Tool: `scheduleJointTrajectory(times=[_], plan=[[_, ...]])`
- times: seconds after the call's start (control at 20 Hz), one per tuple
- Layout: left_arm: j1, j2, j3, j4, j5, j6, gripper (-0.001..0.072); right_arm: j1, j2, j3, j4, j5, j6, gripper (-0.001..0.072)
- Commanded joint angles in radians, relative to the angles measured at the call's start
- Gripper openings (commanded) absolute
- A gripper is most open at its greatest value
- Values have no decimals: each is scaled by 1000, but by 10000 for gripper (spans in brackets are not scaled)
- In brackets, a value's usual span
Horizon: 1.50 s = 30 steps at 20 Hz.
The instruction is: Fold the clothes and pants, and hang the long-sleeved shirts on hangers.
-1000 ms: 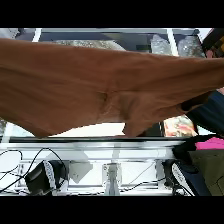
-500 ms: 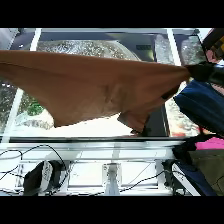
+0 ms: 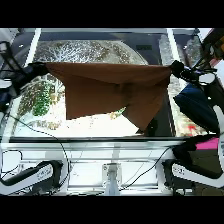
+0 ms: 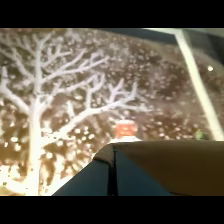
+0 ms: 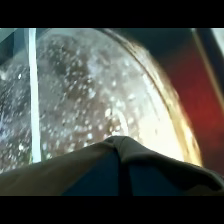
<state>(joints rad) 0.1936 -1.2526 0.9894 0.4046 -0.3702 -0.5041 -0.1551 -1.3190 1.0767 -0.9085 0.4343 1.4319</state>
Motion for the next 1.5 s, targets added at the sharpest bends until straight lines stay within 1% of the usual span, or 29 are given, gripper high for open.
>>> scheduleJointTrajectory(times=[0.0, 0.1, 0.15, 0.2, 0.25, 0.3, 0.35, 0.4, 0.5, 0.55, 0.6, 0.65, 0.7, 0.8, 0.9, 0.95, 1.05, 1.1, 1.25, 1.35, 1.45], plan=[[-75, -90, 1, 3, 148, 26, 20, 0, -105, -5, 50, -113, -1, 12], [-74, -114, 1, 3, 147, 25, 21, 0, -117, -5, 48, -147, -1, 13], [-74, -125, 1, 3, 146, 25, 88, 0, -116, -5, 48, -156, -2, 59], [-74, -134, 0, 3, 145, 25, 444, 0, -114, -2, 46, -154, -5, 229], [-74, -139, 0, 2, 146, 20, 703, 0, -110, -2, 43, -155, -5, 493], [-74, -139, 1, 3, 146, 18, 720, 0, -105, -2, 36, -159, -5, 620], [-74, -136, 1, 3, 146, 18, 720, -1, -96, -2, 23, -158, -10, 625], [-70, -127, 1, 3, 146, 18, 720, -1, -82, -2, -23, -154, -12, 625], [-57, -88, 1, 3, 138, 10, 713, -9, -39, -2, -117, -79, -11, 612], [-43, -55, 1, 3, 118, -44, 697, -29, -17, -2, -147, 11, -11, 555], [-23, -21, 1, 5, 76, -119, 667, -57, -4, -2, -171, 117, -11, 503], [6, 14, 1, 8, 6, -175, 645, -95, 2, -3, -186, 239, -11, 490], [35, 42, 1, 8, -76, -176, 646, -132, 2, -3, -201, 357, -13, 491], [89, 80, 0, 23, -231, -177, 646, -183, 2, -19, -210, 536, -66, 491], [129, 90, -1, 23, -344, -195, 647, -200, 4, -53, -211, 642, -97, 491], [140, 89, -2, 23, -380, -207, 647, -200, 13, -85, -210, 657, -100, 491], [145, 89, -19, 22, -412, -207, 648, -199, 49, -186, -193, 641, -99, 491], [145, 89, -30, 22, -414, -207, 647, -199, 76, -254, -176, 594, -97, 491], [144, 89, -66, 21, -414, -217, 648, -199, 130, -397, -55, 443, -98, 490], [144, 89, -83, 22, -414, -230, 648, -192, 127, -433, -13, 381, -98, 478], [144, 89, -89, 22, -417, -230, 647, -158, 107, -442, -8, 343, -97, 478]])
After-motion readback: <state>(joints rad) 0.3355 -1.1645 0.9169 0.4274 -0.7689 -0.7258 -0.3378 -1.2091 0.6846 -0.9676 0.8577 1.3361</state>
